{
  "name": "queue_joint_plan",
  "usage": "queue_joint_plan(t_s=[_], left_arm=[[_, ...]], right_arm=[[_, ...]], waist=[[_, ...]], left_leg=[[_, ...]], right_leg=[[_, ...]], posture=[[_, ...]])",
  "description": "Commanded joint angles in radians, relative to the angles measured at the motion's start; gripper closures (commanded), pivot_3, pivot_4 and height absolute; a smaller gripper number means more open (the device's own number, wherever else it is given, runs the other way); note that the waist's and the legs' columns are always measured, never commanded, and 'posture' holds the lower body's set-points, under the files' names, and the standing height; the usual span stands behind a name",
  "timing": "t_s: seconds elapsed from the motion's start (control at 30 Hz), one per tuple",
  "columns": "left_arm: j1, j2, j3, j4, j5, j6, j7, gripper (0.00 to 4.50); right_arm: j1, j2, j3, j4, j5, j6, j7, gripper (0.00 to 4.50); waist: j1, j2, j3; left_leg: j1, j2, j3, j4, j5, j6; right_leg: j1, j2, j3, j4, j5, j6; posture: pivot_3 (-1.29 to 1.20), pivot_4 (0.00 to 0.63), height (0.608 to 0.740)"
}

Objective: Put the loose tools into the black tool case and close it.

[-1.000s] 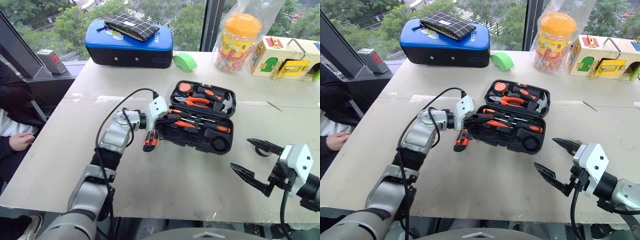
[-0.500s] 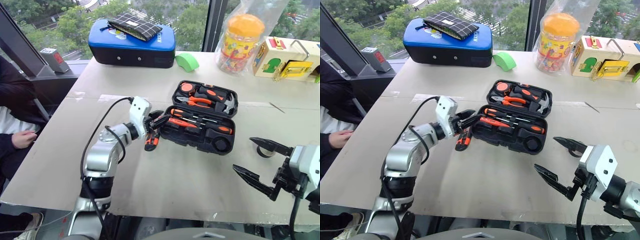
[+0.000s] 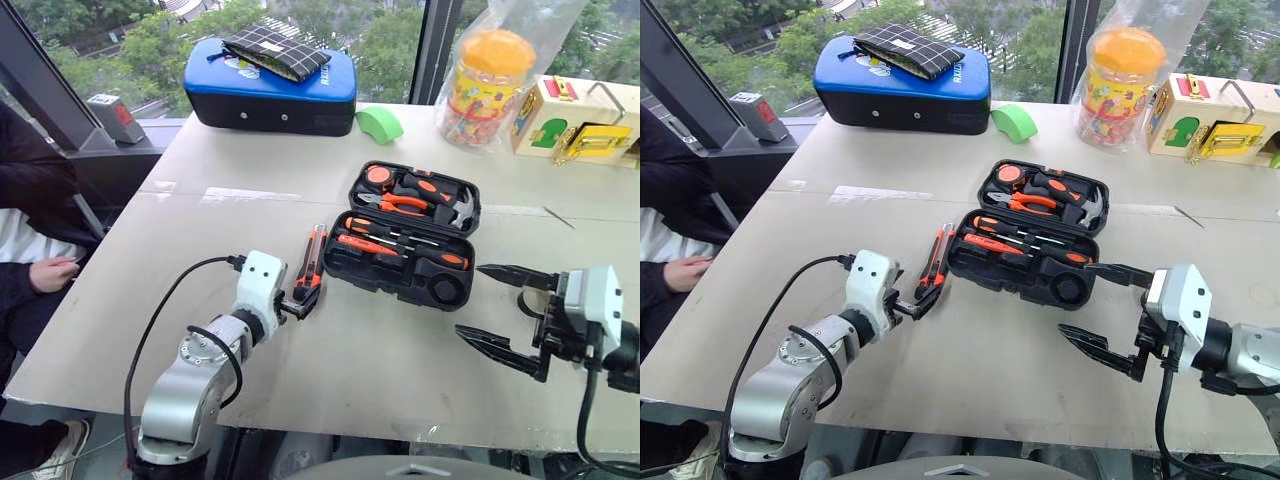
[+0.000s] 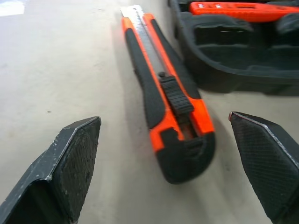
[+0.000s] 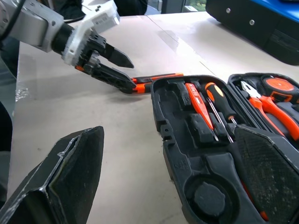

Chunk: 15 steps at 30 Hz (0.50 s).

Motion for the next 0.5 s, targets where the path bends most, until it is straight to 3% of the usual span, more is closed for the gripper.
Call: queue_joint_plan(t_s=[0.03, 0.07, 0.17, 0.3, 0.5], left_arm=[[-0.031, 0.0, -0.045, 0.059, 0.025, -0.05, 0.015, 0.04], [-0.039, 0.0, -0.052, 0.079, 0.027, -0.064, 0.013, 0.04], [-0.048, 0.0, -0.05, 0.122, 0.024, -0.094, 0.006, 0.84], [-0.059, 0.018, -0.025, 0.137, 0.014, -0.125, -0.012, 2.84], [-0.135, 0.154, 0.166, 0.167, -0.115, -0.308, -0.223, 2.87]], right_arm=[[-0.037, -0.014, 0.011, 0.005, -0.006, -0.018, 0.015, 0.0], [-0.042, -0.014, 0.014, 0.006, -0.007, -0.017, 0.016, 0.0], [-0.04, -0.014, 0.017, 0.013, -0.016, -0.026, 0.027, 0.0], [-0.039, -0.005, 0.03, 0.011, -0.03, -0.029, 0.027, 0.0], [-0.034, 0.031, 0.067, 0.016, -0.059, -0.051, 0.01, 0.0]], waist=[[0.0, 0.0, 0.0], [0.001, 0.0, 0.0], [0.001, 0.001, 0.0], [0.001, 0.001, 0.0], [-0.002, 0.001, 0.001]], left_leg=[[0.0, 0.0, 0.0, 0.0, 0.0, 0.0], [0.0, 0.0, 0.0, 0.0, 0.0, 0.0], [-0.001, 0.0, -0.001, -0.001, 0.0, 0.0], [-0.001, 0.0, -0.002, -0.001, 0.0, 0.0], [-0.002, 0.001, -0.003, -0.001, 0.0, 0.0]], right_leg=[[0.0, 0.0, 0.0, 0.0, 0.0, 0.0], [0.0, 0.0, 0.0, 0.0, 0.0, 0.0], [0.0, 0.0, -0.001, -0.002, 0.0, 0.0], [0.0, -0.001, -0.001, -0.003, 0.0, 0.0], [-0.001, -0.002, -0.003, -0.003, 0.0, 0.0]], posture=[[0.0, 0.15, 0.74], [0.0, 0.15, 0.74], [0.0, 0.15, 0.74], [0.0, 0.15, 0.74], [0.0, 0.15, 0.74]])
